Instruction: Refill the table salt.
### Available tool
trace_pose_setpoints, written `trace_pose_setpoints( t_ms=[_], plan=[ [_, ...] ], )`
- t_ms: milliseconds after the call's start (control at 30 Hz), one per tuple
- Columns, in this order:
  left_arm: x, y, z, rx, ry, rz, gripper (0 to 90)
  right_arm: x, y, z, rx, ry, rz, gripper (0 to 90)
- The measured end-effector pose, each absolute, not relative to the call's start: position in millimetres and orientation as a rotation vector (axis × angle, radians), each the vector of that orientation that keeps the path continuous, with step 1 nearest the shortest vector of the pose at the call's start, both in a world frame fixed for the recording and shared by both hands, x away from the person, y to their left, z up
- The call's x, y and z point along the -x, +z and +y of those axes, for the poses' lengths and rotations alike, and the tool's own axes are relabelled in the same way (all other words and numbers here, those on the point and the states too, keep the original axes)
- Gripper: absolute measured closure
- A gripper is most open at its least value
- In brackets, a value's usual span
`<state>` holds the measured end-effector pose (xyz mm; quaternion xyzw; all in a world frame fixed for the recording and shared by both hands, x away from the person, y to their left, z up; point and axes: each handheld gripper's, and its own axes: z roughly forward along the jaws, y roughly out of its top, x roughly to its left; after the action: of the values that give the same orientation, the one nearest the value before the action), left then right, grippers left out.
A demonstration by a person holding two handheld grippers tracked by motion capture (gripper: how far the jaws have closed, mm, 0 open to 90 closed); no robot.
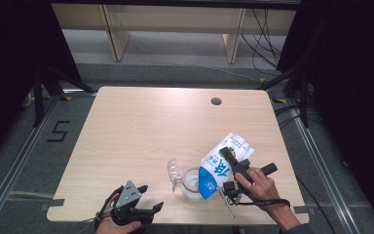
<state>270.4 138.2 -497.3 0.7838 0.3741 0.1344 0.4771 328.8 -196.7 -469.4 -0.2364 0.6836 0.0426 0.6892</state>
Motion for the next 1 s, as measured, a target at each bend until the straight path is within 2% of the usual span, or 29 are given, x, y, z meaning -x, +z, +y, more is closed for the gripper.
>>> trace_pose_setpoints(
  t_ms=[1000],
  plan=[
    [-271.0, -496.6, 139.5, -1.929, 0.344, 0.894, 22.2, -328.6, -469.7, -196.3, 0.532, 0.101, 1.528, 70.0]
  ],
)
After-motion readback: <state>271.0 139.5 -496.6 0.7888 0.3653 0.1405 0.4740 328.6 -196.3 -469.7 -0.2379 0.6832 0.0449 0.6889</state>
